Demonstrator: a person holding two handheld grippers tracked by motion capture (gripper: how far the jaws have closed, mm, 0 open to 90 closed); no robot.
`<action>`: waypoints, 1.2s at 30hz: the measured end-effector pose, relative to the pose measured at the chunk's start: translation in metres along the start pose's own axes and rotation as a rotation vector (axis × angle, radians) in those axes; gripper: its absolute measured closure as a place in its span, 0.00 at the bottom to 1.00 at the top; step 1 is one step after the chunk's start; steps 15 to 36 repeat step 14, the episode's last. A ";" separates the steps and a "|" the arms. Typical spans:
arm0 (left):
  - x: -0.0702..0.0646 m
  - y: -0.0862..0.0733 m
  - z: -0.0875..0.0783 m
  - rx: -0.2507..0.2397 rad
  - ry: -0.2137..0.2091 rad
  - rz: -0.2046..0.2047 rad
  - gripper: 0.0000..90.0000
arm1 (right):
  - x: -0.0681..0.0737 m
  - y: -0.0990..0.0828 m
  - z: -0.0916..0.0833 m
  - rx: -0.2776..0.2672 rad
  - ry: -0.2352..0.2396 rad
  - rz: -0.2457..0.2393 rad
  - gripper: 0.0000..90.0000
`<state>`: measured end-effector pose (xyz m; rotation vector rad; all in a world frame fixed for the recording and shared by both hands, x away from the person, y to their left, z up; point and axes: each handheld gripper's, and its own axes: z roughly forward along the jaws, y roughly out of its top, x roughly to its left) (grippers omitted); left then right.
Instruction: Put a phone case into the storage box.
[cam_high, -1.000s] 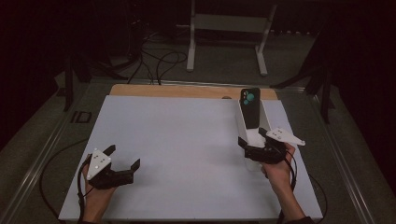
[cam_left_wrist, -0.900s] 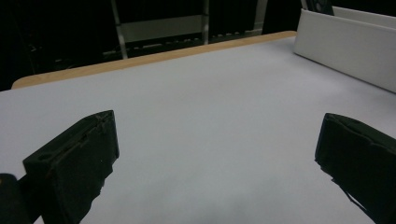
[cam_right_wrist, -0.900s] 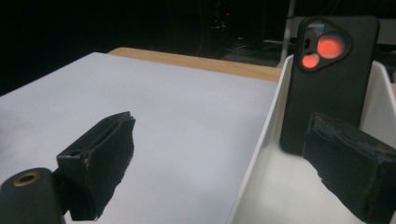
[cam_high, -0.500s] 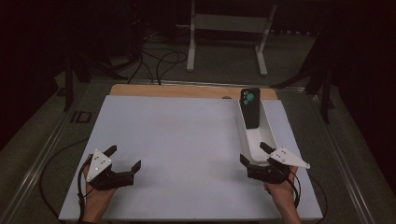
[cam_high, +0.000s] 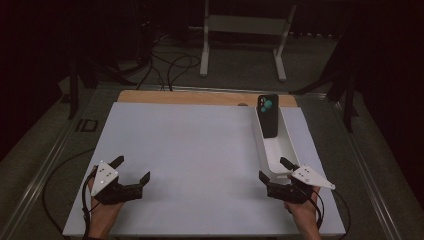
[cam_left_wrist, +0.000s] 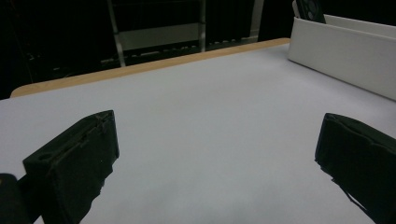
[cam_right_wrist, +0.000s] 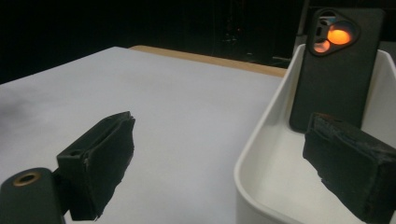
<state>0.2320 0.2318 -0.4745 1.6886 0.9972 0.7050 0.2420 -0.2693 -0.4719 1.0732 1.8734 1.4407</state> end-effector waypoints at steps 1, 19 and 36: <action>0.000 0.000 0.000 0.000 0.000 0.000 0.01 | 0.000 0.000 0.000 0.000 0.000 0.000 0.09; -0.001 -0.003 0.001 0.014 0.003 0.012 0.01 | -0.007 -0.007 -0.004 -0.010 -0.024 0.016 0.09; -0.001 -0.003 0.001 0.014 0.003 0.012 0.01 | -0.007 -0.007 -0.004 -0.010 -0.024 0.016 0.09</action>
